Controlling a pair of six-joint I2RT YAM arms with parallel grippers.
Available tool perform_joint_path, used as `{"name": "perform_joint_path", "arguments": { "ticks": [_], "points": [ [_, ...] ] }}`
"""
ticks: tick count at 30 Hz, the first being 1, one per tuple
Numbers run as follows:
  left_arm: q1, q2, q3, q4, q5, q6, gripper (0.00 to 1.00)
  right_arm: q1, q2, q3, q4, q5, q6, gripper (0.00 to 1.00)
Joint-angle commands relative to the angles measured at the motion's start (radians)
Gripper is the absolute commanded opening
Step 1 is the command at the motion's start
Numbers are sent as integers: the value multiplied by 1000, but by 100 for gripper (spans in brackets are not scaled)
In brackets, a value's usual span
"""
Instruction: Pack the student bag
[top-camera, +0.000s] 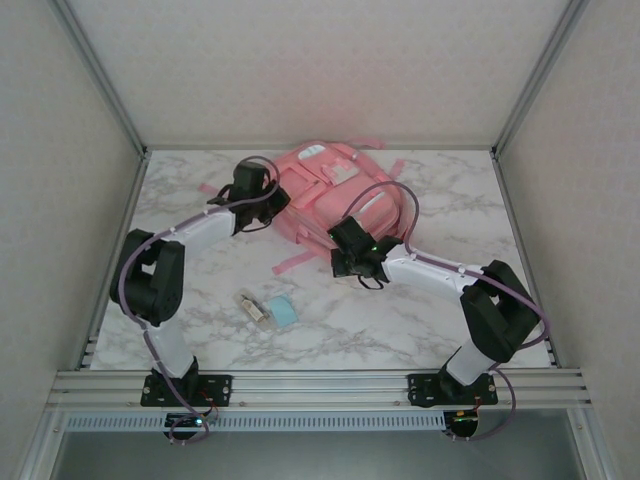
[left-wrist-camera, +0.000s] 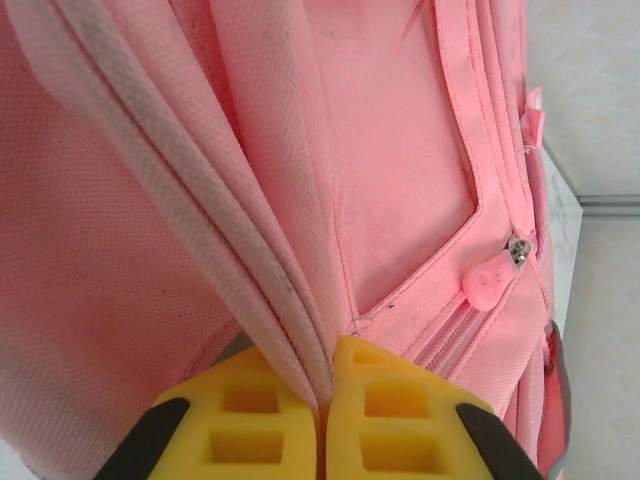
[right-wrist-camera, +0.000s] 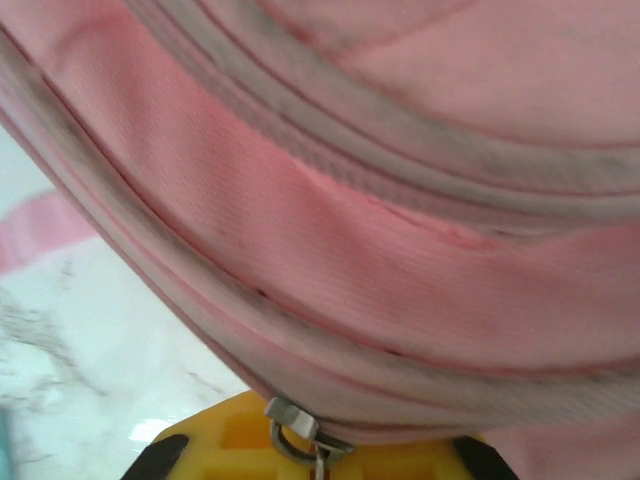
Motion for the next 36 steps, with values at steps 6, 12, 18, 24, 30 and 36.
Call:
{"name": "perform_joint_path", "arguments": {
  "ticks": [6, 12, 18, 24, 30, 36],
  "points": [
    [87, 81, 213, -61, 81, 92, 64, -19, -19, 43, -239, 30, -76, 0],
    [23, -94, -77, 75, 113, -78, 82, -19, 13, 114, -129, -127, -44, 0],
    [-120, -192, -284, 204, 45, -272, 84, -19, 46, 156, -81, -213, -31, 0],
    [-201, -120, -230, 242, 3, -293, 77, -18, 24, 119, -28, -265, 5, 0],
    [-205, -23, -177, 278, 5, -303, 9, -19, -45, 63, -42, -234, -26, 0],
    [-187, -77, -226, 185, -6, -216, 0, -48, -104, 15, -181, -27, -213, 0]
  ]
}}
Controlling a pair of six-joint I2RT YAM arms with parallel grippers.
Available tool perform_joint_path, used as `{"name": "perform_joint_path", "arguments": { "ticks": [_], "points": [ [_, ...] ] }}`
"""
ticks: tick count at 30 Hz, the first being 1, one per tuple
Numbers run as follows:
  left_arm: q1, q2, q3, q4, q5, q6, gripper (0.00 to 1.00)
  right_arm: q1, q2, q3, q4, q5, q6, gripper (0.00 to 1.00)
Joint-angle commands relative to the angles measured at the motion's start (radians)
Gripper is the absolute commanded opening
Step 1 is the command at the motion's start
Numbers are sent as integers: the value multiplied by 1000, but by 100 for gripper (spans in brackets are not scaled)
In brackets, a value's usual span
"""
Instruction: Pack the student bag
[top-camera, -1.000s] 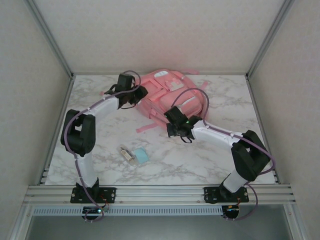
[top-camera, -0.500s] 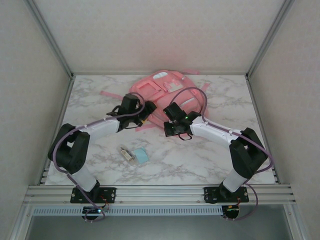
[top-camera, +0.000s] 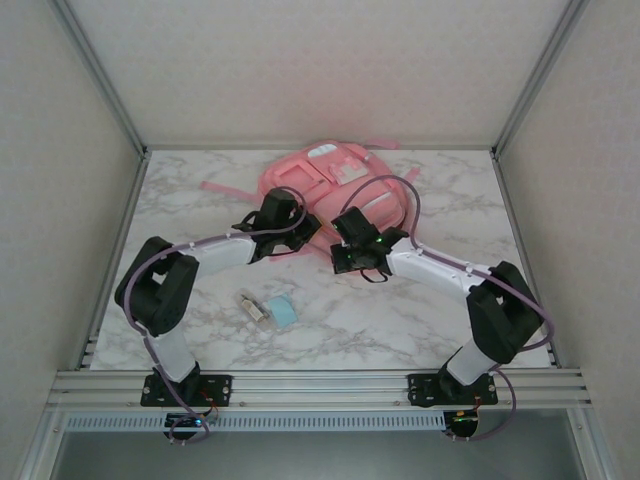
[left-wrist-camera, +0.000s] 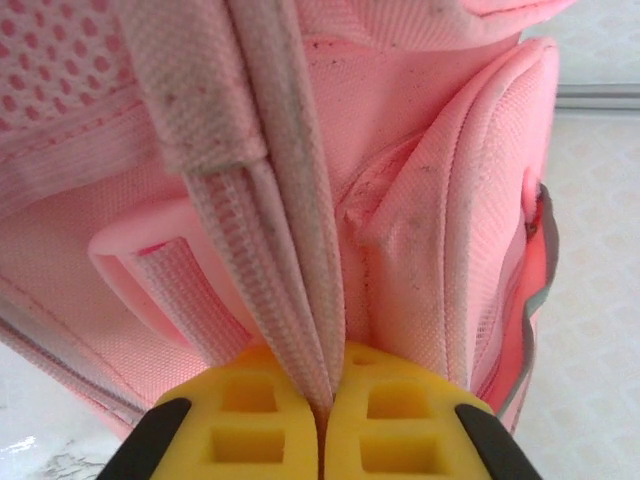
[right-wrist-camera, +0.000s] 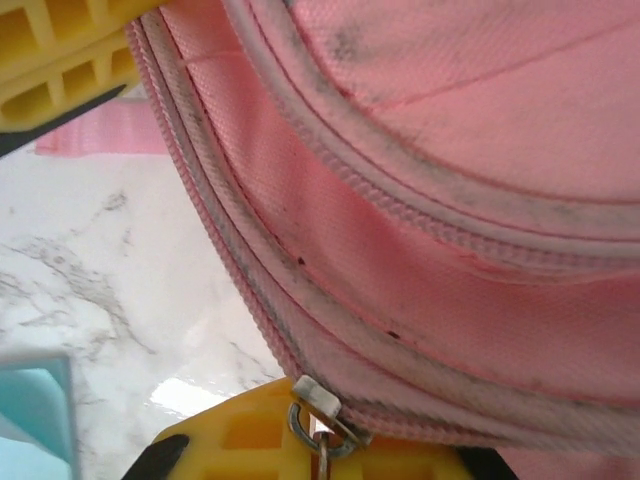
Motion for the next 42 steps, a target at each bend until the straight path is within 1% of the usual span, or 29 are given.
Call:
{"name": "perform_joint_path", "arguments": {
  "ticks": [1, 4, 9, 13, 15, 17, 19, 22, 25, 27, 29, 33, 35, 37, 38, 41, 42],
  "points": [
    [27, -40, -29, -58, -67, 86, 0, -38, -84, -45, -150, 122, -131, 0],
    [56, -90, -63, -117, -61, 138, 0, -119, -103, -76, -161, 139, -160, 0],
    [108, -138, -90, -184, -39, 196, 0, -237, -121, -111, -114, 146, -217, 0],
    [155, -163, -74, -236, -31, 253, 0, -324, -115, -100, -103, 162, -248, 0],
    [186, -177, -64, -250, -52, 293, 0, -373, -114, -96, -106, 163, -248, 0],
    [213, -178, -40, -269, -67, 326, 0, -394, -116, -86, -127, 156, -244, 0],
    [234, -168, -10, -268, -76, 354, 0, -394, -128, -87, -133, 112, -244, 0],
    [260, -125, 50, -260, -87, 386, 0, -394, -162, -110, -123, -35, -230, 0],
    [280, -47, 142, -258, -87, 410, 0, -389, -209, -158, -84, -206, -174, 0],
    [289, 26, 236, -279, -73, 430, 0, -369, -244, -199, -30, -316, -119, 0],
    [290, 96, 342, -320, -38, 448, 0, -328, -267, -233, 28, -367, -58, 0],
    [287, 208, 521, -366, 62, 448, 0, -214, -258, -248, 117, -374, 20, 0],
    [283, 221, 554, -375, 80, 447, 0, -170, -233, -226, 121, -345, 11, 0],
    [282, 208, 556, -390, 72, 454, 0, -160, -211, -210, 116, -290, 14, 0],
    [283, 197, 553, -410, 58, 465, 9, -159, -202, -201, 119, -275, 13, 0],
    [285, 161, 537, -492, 19, 504, 62, -159, -181, -175, 129, -260, 6, 0],
    [284, 143, 518, -511, 14, 509, 70, -160, -174, -167, 130, -251, 2, 0]
  ]
}}
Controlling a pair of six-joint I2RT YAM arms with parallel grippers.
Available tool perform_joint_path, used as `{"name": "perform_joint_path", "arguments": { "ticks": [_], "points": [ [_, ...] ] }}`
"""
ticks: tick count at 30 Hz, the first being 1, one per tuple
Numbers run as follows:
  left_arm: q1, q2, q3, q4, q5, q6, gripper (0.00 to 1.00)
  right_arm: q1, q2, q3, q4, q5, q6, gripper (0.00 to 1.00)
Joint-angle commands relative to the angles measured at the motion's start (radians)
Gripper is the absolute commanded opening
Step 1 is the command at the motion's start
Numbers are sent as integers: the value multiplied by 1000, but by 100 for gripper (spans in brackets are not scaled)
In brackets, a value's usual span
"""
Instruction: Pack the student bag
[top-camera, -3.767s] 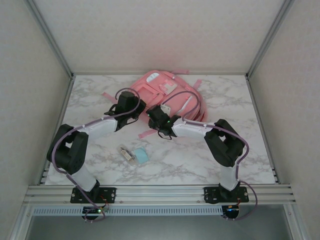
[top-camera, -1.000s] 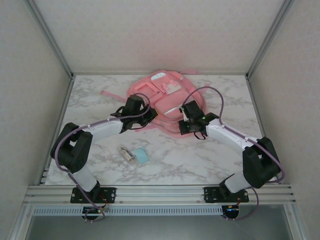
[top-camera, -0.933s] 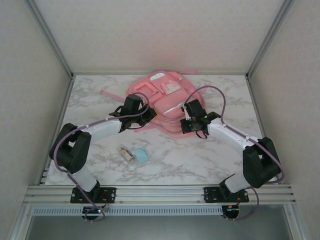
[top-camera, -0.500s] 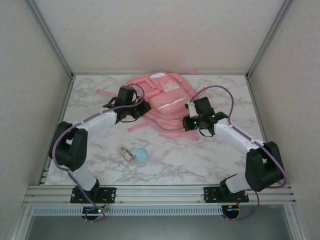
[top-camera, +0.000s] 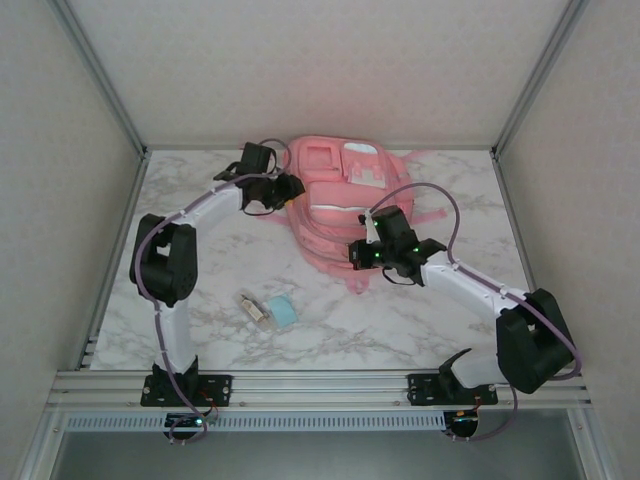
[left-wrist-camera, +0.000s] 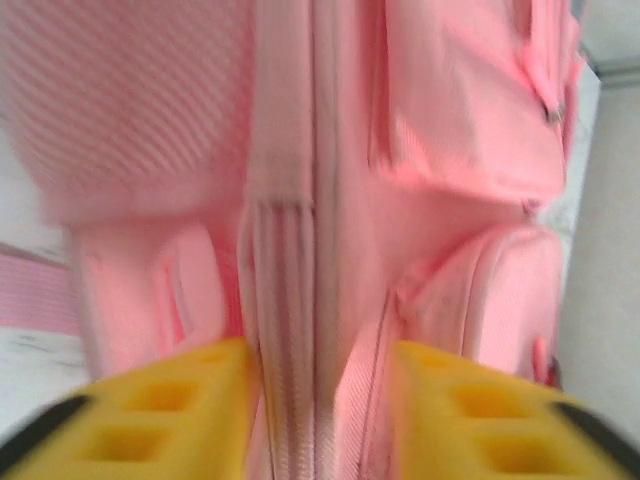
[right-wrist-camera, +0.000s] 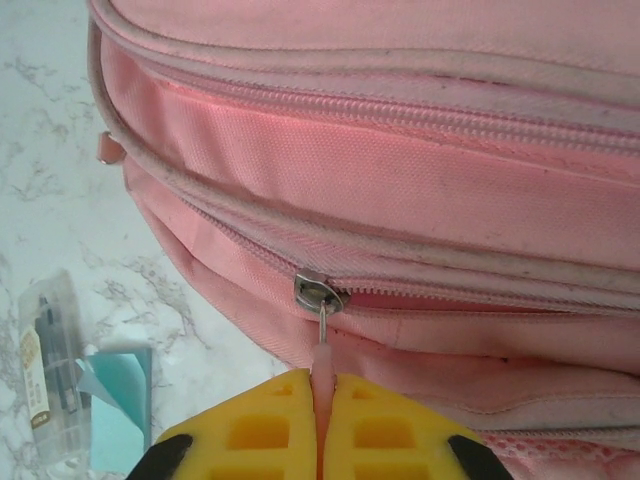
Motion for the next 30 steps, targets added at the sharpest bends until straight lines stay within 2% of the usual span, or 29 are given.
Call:
{"name": "perform_joint_path", "arguments": {
  "ticks": [1, 5, 9, 14, 19, 21, 23, 28, 30],
  "points": [
    [48, -88, -13, -33, -125, 43, 74, 9, 23, 44, -75, 37, 10, 0],
    [41, -227, -204, 37, -82, -53, 81, 10, 56, 54, -64, 81, 2, 0],
    [-27, -351, -382, 112, -86, -188, 86, 10, 87, 54, -35, 64, 10, 0],
    [-162, -411, -516, 195, -190, -334, 86, 11, 89, 38, -4, 28, 14, 0],
    [-250, -365, -523, 276, -311, -389, 82, 11, 52, 9, 12, 26, 40, 0],
    [-261, -327, -513, 286, -355, -381, 72, 11, 26, -9, 19, 20, 49, 0],
    [-260, -287, -509, 304, -378, -385, 48, 11, -2, -26, 8, 37, 50, 0],
    [-250, -249, -496, 315, -411, -364, 0, 8, -48, -39, -85, 152, -9, 0],
    [-242, -257, -494, 306, -419, -349, 0, 1, -61, -44, -107, 180, -42, 0]
  ]
}}
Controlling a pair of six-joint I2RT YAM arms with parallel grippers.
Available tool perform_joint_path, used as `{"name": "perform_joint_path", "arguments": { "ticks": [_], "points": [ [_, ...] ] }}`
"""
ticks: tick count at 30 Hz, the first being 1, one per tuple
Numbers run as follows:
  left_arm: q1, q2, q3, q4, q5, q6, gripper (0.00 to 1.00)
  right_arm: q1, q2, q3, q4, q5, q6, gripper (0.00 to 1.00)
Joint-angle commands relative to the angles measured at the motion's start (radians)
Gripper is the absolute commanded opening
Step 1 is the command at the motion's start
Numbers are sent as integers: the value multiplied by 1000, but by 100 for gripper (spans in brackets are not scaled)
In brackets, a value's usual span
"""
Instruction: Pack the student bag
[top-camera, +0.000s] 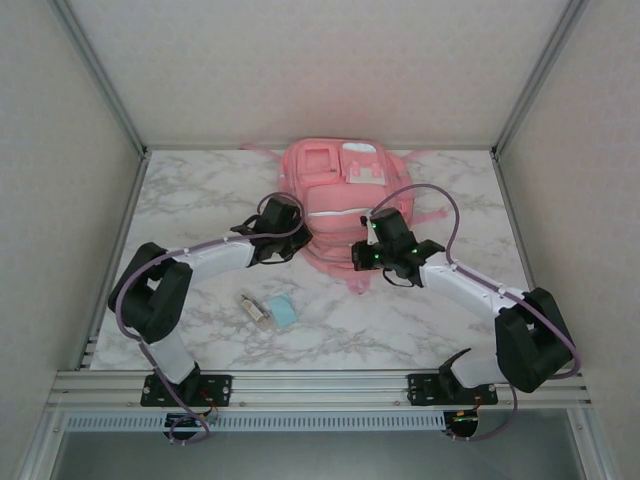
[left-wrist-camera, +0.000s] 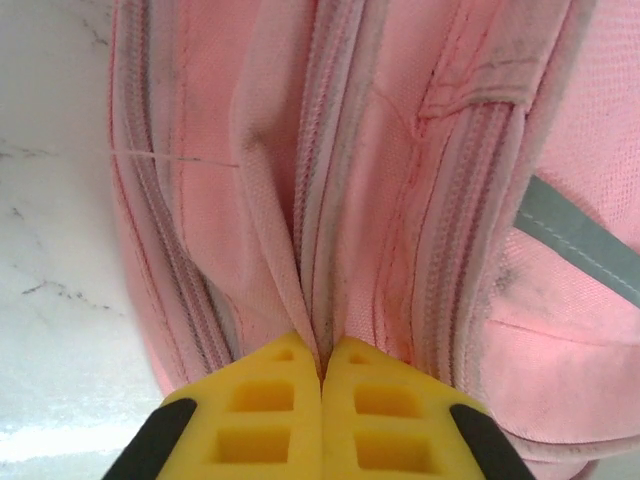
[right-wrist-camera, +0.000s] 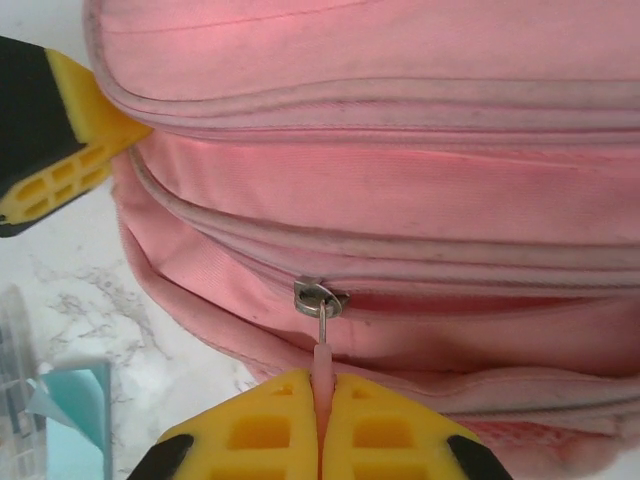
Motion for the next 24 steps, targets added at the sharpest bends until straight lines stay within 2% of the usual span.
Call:
{"name": "perform_joint_path", "arguments": {
  "ticks": [1, 11, 15, 18, 22, 23, 24],
  "points": [
    [27, -5, 17, 8, -111, 23, 0, -10, -55, -29, -109, 95, -63, 0],
    [166, -118, -47, -35, -109, 112, 0, -179, -50, -36, -148, 195, -158, 0],
    [240, -126, -35, -56, -143, 181, 0, -239, -53, -13, -168, 203, -172, 0],
    [298, -101, 16, -77, -170, 231, 0, -240, -58, -2, -151, 93, -165, 0],
    [330, -91, 89, -91, -100, 237, 0, -238, -46, -28, -36, -128, -108, 0],
    [323, -102, 95, -104, -78, 226, 5, -232, -37, -36, -4, -169, -88, 0],
    [318, -113, 96, -116, -55, 212, 16, -227, -30, -40, 20, -200, -74, 0]
  ]
}}
